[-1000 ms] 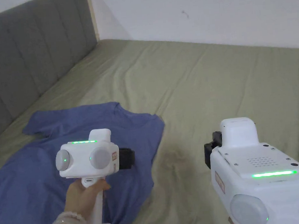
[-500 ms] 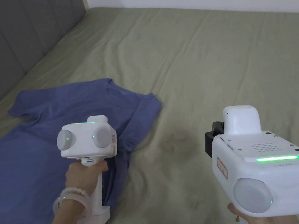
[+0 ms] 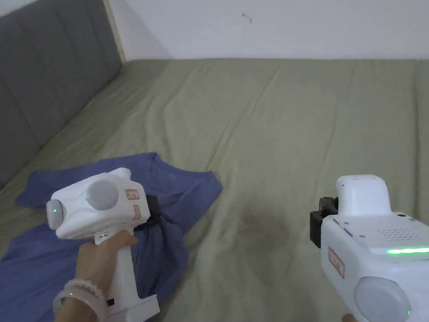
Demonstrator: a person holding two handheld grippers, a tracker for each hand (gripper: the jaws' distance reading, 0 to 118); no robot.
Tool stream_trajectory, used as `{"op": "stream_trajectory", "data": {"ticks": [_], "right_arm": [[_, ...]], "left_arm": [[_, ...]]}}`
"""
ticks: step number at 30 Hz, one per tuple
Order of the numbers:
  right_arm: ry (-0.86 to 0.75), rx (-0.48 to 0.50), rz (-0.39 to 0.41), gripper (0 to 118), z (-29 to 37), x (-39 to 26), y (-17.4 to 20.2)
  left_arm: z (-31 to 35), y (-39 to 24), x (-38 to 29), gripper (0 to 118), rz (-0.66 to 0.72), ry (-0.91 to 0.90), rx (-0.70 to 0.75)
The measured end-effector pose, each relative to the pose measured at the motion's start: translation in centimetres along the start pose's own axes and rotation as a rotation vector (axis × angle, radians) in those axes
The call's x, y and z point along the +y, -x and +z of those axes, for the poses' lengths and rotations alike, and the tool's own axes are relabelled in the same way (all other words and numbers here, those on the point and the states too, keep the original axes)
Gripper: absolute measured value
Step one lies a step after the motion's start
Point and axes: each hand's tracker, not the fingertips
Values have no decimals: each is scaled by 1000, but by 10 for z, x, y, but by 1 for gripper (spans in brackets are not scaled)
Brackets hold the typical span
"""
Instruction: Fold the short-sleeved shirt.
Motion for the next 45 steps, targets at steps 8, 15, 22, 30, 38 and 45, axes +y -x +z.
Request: {"op": "stream_trajectory", "data": {"ticks": [8, 15, 22, 30, 38, 45], "right_arm": [[-112, -145, -107, 0, 59, 17, -74], [-169, -361, -217, 0, 125, 15, -162], [-108, -474, -278, 0, 145, -14, -214], [-37, -479, -285, 0, 129, -31, -218], [-18, -414, -273, 0, 111, -27, -200], [-9, -345, -244, 0, 96, -21, -172]], "left_arm": [[34, -172, 5, 2, -184, -22, -342], [60, -339, -64, 2, -385, 70, -721], [25, -389, -166, 2, -576, 232, -723], [-79, -341, -225, 3, -678, 374, -359], [-39, -320, -167, 111, -512, 260, -455], [11, -241, -140, 34, -463, 125, -422]]}}
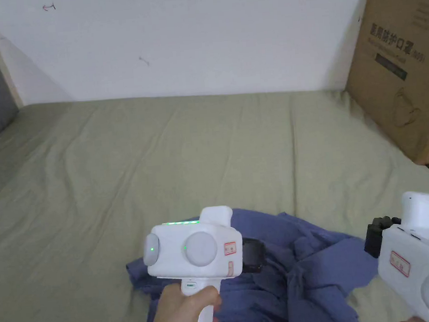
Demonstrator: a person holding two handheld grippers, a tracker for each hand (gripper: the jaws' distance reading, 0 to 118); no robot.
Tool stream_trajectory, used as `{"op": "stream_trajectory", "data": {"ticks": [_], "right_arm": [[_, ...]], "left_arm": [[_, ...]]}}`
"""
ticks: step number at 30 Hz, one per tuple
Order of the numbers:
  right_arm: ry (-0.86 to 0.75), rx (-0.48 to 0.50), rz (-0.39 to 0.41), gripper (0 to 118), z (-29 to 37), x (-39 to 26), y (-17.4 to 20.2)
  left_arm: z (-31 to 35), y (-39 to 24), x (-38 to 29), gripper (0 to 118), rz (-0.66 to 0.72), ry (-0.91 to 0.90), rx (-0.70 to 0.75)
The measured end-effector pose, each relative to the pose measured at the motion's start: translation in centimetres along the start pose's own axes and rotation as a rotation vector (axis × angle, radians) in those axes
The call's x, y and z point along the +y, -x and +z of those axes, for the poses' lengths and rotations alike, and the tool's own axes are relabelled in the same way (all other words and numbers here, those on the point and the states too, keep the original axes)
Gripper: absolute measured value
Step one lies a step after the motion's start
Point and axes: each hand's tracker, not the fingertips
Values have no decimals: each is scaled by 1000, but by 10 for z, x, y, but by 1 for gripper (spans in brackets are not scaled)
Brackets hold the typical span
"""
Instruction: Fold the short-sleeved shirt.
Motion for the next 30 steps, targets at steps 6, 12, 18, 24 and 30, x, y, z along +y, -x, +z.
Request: {"op": "stream_trajectory", "data": {"ticks": [6, 12, 18, 24, 30], "right_arm": [[64, 46, 59, 0, -14, -21, 35], [101, 77, 73, 0, -32, -25, 55], [129, 90, 102, 0, -48, -26, 65], [176, 76, 118, 0, -68, -31, 69], [200, 77, 136, 0, -78, -33, 69]], "left_arm": [[16, 69, -68, 0, 102, 41, 156], [30, 110, -64, 0, 169, -41, 252], [13, 155, -15, 79, 228, -79, 314], [-26, 177, -1, 43, 247, 21, 259], [-27, 163, -6, 1, 178, 32, 287]]}}
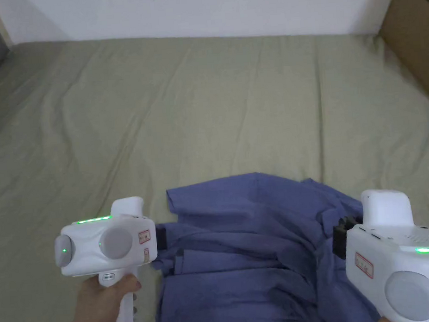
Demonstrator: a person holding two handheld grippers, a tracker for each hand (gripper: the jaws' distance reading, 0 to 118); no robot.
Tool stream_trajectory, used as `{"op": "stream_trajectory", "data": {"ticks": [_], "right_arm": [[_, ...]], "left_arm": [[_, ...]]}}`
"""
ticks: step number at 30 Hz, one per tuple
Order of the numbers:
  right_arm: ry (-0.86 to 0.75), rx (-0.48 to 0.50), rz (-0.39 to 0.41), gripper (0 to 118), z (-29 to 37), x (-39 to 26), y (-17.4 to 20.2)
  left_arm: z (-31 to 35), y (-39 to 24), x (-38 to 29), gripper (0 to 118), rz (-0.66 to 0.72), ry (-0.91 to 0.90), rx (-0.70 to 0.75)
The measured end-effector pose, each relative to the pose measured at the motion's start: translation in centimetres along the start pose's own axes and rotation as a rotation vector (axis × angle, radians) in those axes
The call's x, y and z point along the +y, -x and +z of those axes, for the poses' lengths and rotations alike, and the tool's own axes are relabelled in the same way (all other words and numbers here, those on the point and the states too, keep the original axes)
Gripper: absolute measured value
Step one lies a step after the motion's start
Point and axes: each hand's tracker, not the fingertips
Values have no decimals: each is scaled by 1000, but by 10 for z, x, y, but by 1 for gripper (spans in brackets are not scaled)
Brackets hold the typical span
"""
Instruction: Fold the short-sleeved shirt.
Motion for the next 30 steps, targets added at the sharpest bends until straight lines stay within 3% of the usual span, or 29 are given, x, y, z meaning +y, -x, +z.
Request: {"op": "stream_trajectory", "data": {"ticks": [4, 9, 10, 11, 12, 13, 19, 21, 25, 26, 28, 29, 30], "right_arm": [[-3, 33, 25, 0, -9, 19, 0], [30, 179, 102, 3, -52, 66, 12], [24, 176, 87, 20, -65, 75, 15], [54, 189, 87, 66, -84, 84, 19], [137, 207, 123, 99, -103, 92, 22], [139, 230, 118, 107, -118, 96, 24], [270, 178, 295, 104, -215, 111, 58], [332, 126, 343, 97, -244, 111, 68], [357, 172, 287, 87, -261, 106, 59], [341, 173, 291, 66, -255, 107, 58], [275, 134, 343, 2, -238, 105, 63], [259, 73, 361, 2, -236, 104, 64], [279, 108, 324, 2, -235, 104, 58]], "left_arm": [[12, 3, 8, 1, 7, -18, -13], [29, 4, 15, 1, 19, -60, -42], [31, 3, 16, 1, 10, -65, -42], [34, 1, 16, 1, 2, -71, -39], [37, -1, 17, 1, -5, -75, -40], [36, 0, 14, 1, -13, -78, -40], [36, 2, 10, 1, -56, -74, -34], [33, 8, 10, 1, -38, -72, -56], [29, 13, 14, 1, -31, -59, -60], [29, 13, 14, 1, -39, -65, -56], [30, 10, 15, 1, -47, -64, -54], [31, 10, 15, 1, -48, -66, -53], [32, 9, 15, 1, -50, -72, -55]]}}
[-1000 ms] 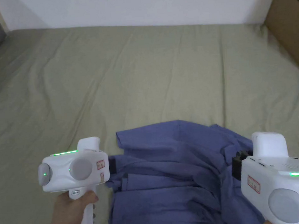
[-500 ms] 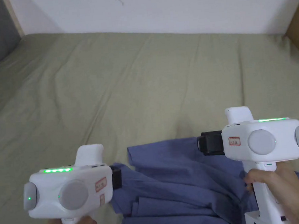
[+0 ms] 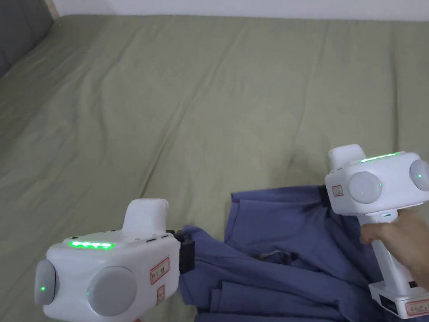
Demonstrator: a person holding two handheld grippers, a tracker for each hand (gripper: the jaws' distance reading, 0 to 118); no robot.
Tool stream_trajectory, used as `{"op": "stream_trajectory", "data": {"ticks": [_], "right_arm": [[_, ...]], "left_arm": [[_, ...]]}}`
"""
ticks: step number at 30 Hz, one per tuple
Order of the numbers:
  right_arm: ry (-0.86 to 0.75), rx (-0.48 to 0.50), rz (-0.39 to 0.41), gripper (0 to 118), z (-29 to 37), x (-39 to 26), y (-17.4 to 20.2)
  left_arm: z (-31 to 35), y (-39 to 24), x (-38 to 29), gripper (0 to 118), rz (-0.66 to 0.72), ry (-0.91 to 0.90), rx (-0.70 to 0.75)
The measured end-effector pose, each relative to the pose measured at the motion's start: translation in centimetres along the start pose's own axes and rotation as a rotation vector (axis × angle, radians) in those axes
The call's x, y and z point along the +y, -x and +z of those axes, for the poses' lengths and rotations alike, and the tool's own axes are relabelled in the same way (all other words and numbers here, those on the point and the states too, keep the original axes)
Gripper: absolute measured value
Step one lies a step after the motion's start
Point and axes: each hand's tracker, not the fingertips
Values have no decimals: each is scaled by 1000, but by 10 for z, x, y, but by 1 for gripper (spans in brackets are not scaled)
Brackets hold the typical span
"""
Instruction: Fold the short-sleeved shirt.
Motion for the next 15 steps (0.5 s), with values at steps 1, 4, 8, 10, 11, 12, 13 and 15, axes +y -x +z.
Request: {"op": "stream_trajectory", "data": {"ticks": [1, 4, 8, 10, 11, 12, 13, 15], "right_arm": [[14, 46, -60, 2, 4, -1, -2], [-11, 72, -171, 2, 28, -1, -17], [-123, 46, -183, 2, 92, 1, -39], [-186, 27, -205, 2, 132, 0, -56], [-208, 14, -214, 2, 148, 0, -65], [-227, -7, -224, 2, 167, -1, -76], [-255, -38, -226, 2, 186, -4, -87], [-297, -87, -246, 2, 219, -8, -109]], "left_arm": [[2, 0, 1, 1, 6, -1, -2], [18, -6, 6, 1, 24, -11, -20], [39, -12, 12, 1, 5, -32, -22], [52, -18, 17, 1, -6, -58, -18], [52, -14, 18, 1, -16, -65, -19], [59, -16, 22, 1, -22, -71, -18], [68, -19, 28, 1, -21, -92, -14], [88, -26, 44, 1, -31, -138, -9]]}}
